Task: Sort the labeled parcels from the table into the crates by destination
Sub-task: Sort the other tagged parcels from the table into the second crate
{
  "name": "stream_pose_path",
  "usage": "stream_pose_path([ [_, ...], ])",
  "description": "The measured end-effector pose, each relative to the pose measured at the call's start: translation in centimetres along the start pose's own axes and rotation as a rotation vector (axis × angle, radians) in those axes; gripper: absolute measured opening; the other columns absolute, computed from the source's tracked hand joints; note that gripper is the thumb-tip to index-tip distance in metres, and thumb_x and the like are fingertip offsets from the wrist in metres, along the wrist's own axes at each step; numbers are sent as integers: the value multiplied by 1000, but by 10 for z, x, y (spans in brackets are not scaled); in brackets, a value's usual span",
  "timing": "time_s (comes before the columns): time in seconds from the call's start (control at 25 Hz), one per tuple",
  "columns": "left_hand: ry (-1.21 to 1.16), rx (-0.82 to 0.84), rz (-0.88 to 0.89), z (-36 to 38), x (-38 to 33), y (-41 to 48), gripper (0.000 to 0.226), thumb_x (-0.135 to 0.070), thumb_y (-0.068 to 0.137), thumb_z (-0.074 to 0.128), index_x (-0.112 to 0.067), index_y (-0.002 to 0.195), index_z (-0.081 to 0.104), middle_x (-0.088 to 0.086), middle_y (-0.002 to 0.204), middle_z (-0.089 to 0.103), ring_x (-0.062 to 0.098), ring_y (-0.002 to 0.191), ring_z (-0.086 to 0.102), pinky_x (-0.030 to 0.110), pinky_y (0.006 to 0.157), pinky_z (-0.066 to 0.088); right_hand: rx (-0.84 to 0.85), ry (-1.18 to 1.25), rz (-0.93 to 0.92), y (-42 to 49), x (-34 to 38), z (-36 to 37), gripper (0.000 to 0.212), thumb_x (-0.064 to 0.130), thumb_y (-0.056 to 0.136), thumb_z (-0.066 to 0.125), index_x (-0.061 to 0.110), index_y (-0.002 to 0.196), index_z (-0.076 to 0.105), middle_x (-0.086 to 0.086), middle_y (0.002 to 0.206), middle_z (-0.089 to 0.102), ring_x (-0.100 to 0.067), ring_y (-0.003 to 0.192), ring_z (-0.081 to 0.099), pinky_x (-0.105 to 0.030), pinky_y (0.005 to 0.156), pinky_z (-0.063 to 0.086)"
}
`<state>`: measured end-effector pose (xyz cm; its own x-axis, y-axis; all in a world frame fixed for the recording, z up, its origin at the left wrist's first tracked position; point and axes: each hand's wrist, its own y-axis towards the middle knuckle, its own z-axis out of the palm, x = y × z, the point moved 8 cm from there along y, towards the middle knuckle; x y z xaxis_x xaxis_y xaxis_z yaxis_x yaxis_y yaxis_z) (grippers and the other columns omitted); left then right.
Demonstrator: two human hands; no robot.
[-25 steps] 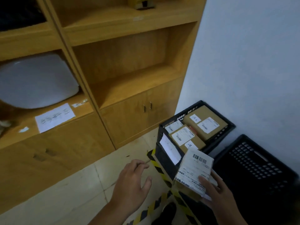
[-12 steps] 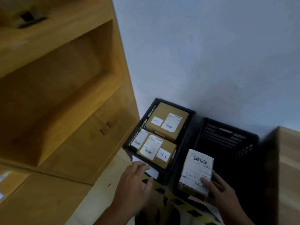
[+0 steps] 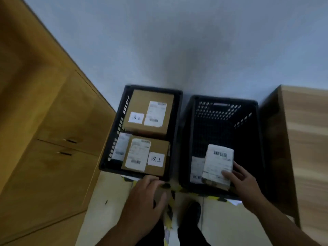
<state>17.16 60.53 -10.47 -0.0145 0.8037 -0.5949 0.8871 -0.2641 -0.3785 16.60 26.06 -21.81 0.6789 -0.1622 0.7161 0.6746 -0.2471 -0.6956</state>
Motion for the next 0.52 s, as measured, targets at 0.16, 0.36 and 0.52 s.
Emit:
stream_pose_path([
  [0.16, 1, 39, -30, 40, 20, 20, 34, -51, 100, 45, -42, 132, 51, -35, 128, 34, -13, 121, 33, 4, 98, 26, 73, -140, 42, 60, -58, 22, 73, 16, 87, 78, 29, 151, 44, 14, 121, 64, -10, 107, 65, -37, 89, 61],
  [0.36, -11, 47, -88, 78, 35, 41, 31, -50, 98, 49, -44, 128, 52, -38, 127, 35, -12, 124, 35, 9, 100, 31, 131, -251, 84, 112, -103, 41, 62, 17, 91, 75, 24, 146, 49, 16, 116, 65, -8, 109, 64, -24, 84, 59],
  [0.52, -29, 47, -116, 94, 42, 53, 33, -50, 97, 51, -42, 129, 54, -36, 129, 37, -10, 126, 36, 11, 102, 32, 159, -377, 44, 129, -116, 48, 58, 23, 89, 77, 25, 141, 50, 15, 112, 65, 2, 97, 63, -8, 62, 54],
])
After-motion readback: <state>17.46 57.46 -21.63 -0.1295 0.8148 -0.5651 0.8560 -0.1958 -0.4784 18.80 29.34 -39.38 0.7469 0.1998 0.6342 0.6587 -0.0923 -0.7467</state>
